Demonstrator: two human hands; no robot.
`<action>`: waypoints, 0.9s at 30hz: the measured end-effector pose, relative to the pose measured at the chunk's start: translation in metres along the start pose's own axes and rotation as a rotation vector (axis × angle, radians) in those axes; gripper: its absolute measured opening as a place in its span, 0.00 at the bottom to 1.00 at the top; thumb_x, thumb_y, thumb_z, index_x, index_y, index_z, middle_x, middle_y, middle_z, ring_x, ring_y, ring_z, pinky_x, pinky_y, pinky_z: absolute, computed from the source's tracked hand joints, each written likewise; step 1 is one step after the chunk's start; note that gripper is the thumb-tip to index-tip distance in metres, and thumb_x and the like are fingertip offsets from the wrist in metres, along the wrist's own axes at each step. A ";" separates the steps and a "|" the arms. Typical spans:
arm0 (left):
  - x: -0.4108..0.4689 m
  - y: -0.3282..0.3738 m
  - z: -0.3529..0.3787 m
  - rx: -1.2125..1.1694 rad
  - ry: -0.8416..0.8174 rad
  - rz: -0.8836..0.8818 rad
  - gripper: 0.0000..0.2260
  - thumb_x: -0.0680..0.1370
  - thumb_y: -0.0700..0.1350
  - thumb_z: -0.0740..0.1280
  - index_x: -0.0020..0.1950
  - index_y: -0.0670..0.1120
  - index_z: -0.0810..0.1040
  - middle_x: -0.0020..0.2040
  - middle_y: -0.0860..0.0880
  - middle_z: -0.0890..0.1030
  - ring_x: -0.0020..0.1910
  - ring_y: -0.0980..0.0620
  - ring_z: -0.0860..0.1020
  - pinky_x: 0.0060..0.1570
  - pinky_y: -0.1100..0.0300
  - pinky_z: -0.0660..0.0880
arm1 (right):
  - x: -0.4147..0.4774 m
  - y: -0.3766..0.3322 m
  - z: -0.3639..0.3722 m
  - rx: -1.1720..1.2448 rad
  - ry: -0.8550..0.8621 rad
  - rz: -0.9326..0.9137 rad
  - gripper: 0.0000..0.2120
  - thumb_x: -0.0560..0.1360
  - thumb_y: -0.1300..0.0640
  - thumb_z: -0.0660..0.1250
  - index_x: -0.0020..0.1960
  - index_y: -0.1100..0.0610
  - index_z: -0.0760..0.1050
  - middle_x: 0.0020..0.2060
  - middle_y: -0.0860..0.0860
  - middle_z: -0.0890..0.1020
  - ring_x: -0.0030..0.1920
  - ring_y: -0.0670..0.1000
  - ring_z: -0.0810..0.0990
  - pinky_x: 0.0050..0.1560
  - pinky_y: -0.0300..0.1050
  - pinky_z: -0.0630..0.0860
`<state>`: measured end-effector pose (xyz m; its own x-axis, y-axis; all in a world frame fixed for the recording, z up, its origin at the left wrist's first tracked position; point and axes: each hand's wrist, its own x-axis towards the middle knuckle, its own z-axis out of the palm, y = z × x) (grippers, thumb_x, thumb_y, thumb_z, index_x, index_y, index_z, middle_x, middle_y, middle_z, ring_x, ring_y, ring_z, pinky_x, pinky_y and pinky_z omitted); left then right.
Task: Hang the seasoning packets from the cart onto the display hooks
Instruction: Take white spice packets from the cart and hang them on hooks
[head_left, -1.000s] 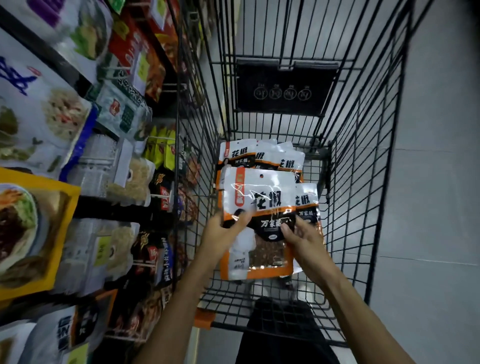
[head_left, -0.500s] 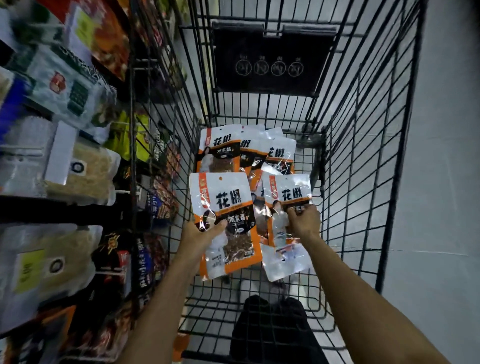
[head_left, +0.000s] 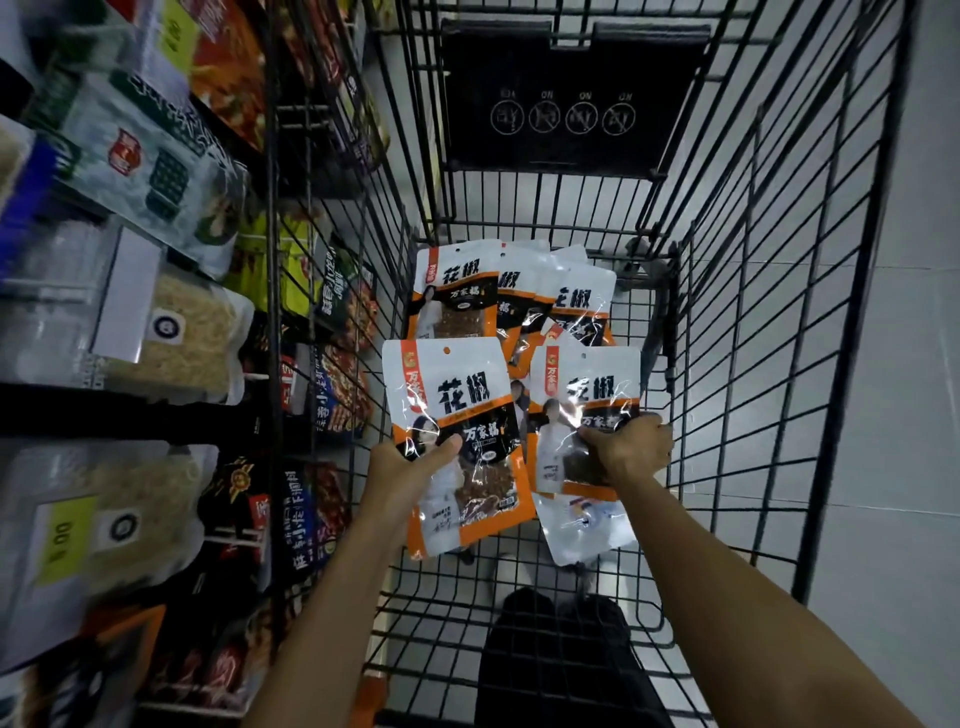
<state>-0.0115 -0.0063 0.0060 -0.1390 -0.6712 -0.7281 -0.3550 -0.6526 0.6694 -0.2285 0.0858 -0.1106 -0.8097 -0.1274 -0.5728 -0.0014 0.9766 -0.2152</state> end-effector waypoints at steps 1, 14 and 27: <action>-0.002 0.002 0.000 -0.014 0.000 0.003 0.14 0.72 0.41 0.74 0.38 0.50 0.68 0.24 0.60 0.78 0.23 0.68 0.75 0.21 0.70 0.71 | -0.003 0.000 -0.001 0.031 -0.001 0.014 0.37 0.62 0.44 0.80 0.61 0.66 0.73 0.59 0.62 0.76 0.61 0.61 0.73 0.62 0.56 0.73; -0.098 0.050 -0.033 -0.055 0.072 0.156 0.16 0.71 0.41 0.75 0.58 0.44 0.78 0.51 0.44 0.84 0.49 0.47 0.83 0.49 0.52 0.80 | -0.083 0.017 -0.073 0.693 -0.177 -0.222 0.08 0.70 0.62 0.76 0.47 0.61 0.80 0.46 0.62 0.84 0.45 0.58 0.83 0.51 0.56 0.80; -0.335 0.037 -0.085 -0.258 0.452 0.571 0.14 0.69 0.46 0.75 0.51 0.55 0.77 0.46 0.60 0.82 0.43 0.68 0.80 0.40 0.73 0.75 | -0.232 0.003 -0.243 0.665 -0.623 -0.949 0.08 0.72 0.55 0.73 0.45 0.60 0.79 0.35 0.51 0.85 0.39 0.50 0.85 0.37 0.40 0.81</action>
<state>0.1003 0.1649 0.2871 0.1749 -0.9706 -0.1653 -0.1074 -0.1857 0.9767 -0.1832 0.1600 0.2137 -0.2487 -0.9450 -0.2125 0.0164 0.2153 -0.9764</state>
